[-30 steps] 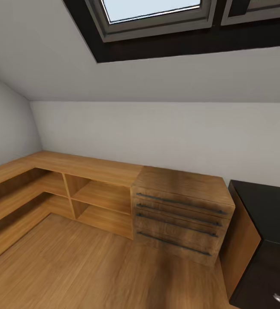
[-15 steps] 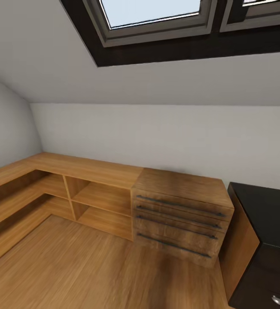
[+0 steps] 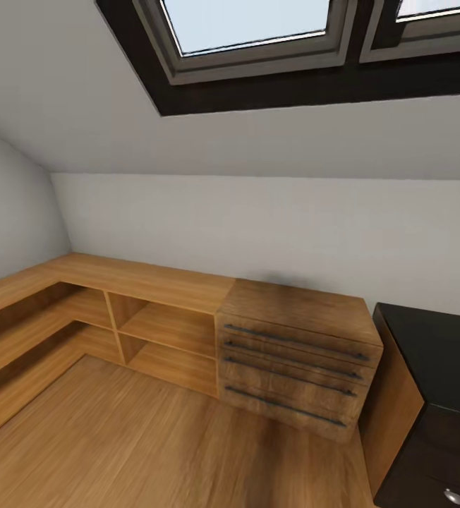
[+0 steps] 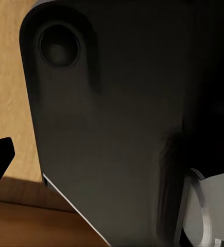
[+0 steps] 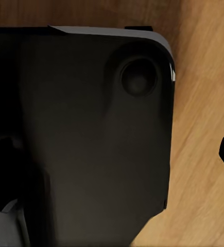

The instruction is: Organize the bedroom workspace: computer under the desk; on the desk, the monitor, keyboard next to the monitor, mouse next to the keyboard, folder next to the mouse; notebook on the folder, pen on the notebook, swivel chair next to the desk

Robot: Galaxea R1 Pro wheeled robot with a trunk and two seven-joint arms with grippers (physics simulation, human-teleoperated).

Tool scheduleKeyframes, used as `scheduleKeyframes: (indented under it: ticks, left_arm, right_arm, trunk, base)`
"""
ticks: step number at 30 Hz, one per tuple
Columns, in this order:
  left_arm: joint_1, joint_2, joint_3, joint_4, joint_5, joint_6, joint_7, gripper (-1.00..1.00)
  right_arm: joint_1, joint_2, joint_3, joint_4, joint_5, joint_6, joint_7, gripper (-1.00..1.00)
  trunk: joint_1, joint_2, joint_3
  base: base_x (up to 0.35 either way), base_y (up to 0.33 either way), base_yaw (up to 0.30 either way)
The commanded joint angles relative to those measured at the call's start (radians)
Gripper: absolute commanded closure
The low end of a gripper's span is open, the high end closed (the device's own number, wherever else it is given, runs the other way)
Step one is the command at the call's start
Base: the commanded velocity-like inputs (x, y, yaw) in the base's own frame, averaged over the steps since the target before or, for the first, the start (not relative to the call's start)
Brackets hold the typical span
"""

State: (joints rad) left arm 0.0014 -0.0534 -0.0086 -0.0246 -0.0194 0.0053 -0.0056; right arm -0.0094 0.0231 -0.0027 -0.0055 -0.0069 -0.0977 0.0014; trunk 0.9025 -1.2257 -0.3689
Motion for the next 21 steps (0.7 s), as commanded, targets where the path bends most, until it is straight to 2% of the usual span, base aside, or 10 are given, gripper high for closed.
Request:
scheduleKeyframes:
  ticks: [1, 5, 12, 15, 19, 21]
  left_arm:
    - [0.000, 0.000, -0.001, -0.001, -0.002, 0.001, -0.001, -1.00]
    - [0.000, 0.001, -0.001, -0.001, -0.002, 0.000, -0.001, -1.00]
    - [0.000, 0.001, -0.001, -0.001, -0.002, -0.001, 0.000, -1.00]
    - [0.000, 0.001, 0.000, -0.001, -0.001, -0.001, 0.001, -1.00]
    - [0.000, 0.001, 0.001, -0.001, -0.001, -0.001, 0.001, -1.00]
    - [0.000, 0.003, 0.002, -0.004, 0.000, -0.001, 0.002, -1.00]
  right_arm:
    - [-0.001, 0.000, 0.000, 0.001, -0.001, -0.004, 0.000, -1.00]
    - [0.000, 0.000, 0.000, 0.002, -0.001, -0.030, 0.000, -1.00]
    - [0.000, 0.001, 0.001, -0.003, -0.001, -0.156, 0.000, -1.00]
    - [0.000, 0.001, 0.000, -0.004, -0.001, -0.184, 0.000, -1.00]
    - [-0.001, 0.001, -0.002, -0.016, -0.004, -0.219, 0.000, -1.00]
    - [0.000, 0.003, -0.004, -0.056, -0.009, -0.246, 0.000, -1.00]
  trunk:
    - [-0.004, 0.007, 0.002]
    - [-0.019, 0.035, 0.015]
    - [-0.046, 0.084, 0.037]
    - [-0.058, 0.105, 0.046]
    - [-0.073, 0.133, 0.058]
    - [-0.081, 0.147, 0.063]
  base:
    - [0.000, 0.000, 0.000]
    - [0.000, 0.000, 0.000]
    - [0.000, 0.000, 0.000]
    - [0.000, 0.000, -0.009]
    - [0.000, 0.000, -0.138]
    - [0.000, 0.000, -0.231]
